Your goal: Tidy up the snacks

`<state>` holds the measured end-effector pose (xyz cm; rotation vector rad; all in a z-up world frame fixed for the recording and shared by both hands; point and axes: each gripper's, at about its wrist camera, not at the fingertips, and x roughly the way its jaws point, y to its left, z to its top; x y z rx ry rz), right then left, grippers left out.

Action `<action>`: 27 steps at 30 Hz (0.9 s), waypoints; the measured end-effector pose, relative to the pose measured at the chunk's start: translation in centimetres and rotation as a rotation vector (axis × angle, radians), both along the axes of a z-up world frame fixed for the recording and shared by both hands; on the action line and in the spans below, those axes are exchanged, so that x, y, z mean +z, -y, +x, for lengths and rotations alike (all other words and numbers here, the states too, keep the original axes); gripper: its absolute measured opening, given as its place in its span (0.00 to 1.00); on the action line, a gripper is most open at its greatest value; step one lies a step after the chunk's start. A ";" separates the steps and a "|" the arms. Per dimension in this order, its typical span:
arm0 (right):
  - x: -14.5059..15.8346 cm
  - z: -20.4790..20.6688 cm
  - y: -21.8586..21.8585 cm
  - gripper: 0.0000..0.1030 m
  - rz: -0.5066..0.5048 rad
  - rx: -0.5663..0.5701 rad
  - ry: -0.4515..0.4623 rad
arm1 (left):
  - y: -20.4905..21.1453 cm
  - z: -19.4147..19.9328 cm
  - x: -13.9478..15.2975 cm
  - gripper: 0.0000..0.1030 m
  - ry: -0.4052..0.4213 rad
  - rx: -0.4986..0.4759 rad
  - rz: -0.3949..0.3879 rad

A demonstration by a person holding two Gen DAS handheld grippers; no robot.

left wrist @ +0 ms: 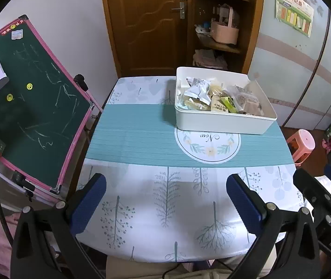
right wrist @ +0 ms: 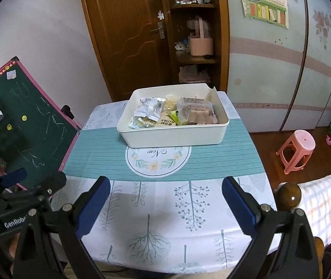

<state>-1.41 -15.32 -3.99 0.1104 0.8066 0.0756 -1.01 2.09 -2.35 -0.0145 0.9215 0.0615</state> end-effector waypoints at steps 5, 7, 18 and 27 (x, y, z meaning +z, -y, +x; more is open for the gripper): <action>-0.3 0.0 -0.2 0.95 0.009 0.013 -0.011 | 0.0 0.0 0.0 1.00 0.001 0.000 0.000; -0.4 0.0 -0.2 0.95 0.013 0.015 -0.013 | 0.1 0.0 -0.1 1.00 -0.003 -0.002 -0.001; -0.5 0.0 -0.4 0.95 0.023 0.024 -0.017 | 0.4 0.4 -0.6 1.00 -0.027 -0.006 -0.014; -0.8 -0.1 -0.6 0.95 0.027 0.023 -0.023 | 0.4 0.3 -0.7 1.00 -0.028 -0.005 -0.014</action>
